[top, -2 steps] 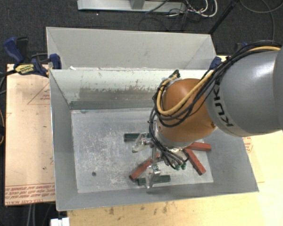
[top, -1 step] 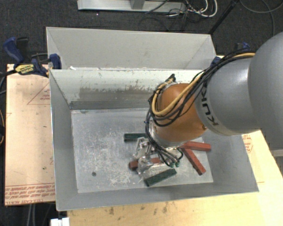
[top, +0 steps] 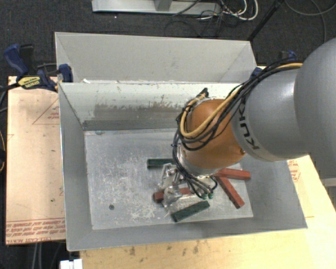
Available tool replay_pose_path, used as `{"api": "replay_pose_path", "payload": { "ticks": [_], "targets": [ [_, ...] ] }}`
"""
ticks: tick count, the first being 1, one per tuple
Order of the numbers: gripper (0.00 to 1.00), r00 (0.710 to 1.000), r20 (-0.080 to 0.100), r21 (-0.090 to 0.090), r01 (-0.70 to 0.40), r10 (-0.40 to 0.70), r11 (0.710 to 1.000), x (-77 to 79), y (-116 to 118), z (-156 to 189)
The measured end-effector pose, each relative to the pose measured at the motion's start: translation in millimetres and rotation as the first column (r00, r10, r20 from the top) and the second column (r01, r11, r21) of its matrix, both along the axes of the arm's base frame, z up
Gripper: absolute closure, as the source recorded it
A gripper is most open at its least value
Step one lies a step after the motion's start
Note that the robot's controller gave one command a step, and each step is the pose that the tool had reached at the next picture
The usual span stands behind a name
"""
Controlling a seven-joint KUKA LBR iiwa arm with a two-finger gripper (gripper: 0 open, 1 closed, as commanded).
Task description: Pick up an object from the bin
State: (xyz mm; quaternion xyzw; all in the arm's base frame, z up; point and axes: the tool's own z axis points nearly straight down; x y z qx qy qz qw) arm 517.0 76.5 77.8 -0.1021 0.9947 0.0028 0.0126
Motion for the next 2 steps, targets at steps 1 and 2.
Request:
{"api": "replay_pose_path", "payload": {
  "ticks": [1, 2],
  "targets": [
    [1.0, 0.999, -0.019, -0.006, 0.036, -0.036, 0.999, -18.9, 8.0, 147.9],
    [1.0, 0.999, -0.022, -0.007, 0.036, -0.037, 0.999, -19.5, 7.9, 146.6]
  ]
}}
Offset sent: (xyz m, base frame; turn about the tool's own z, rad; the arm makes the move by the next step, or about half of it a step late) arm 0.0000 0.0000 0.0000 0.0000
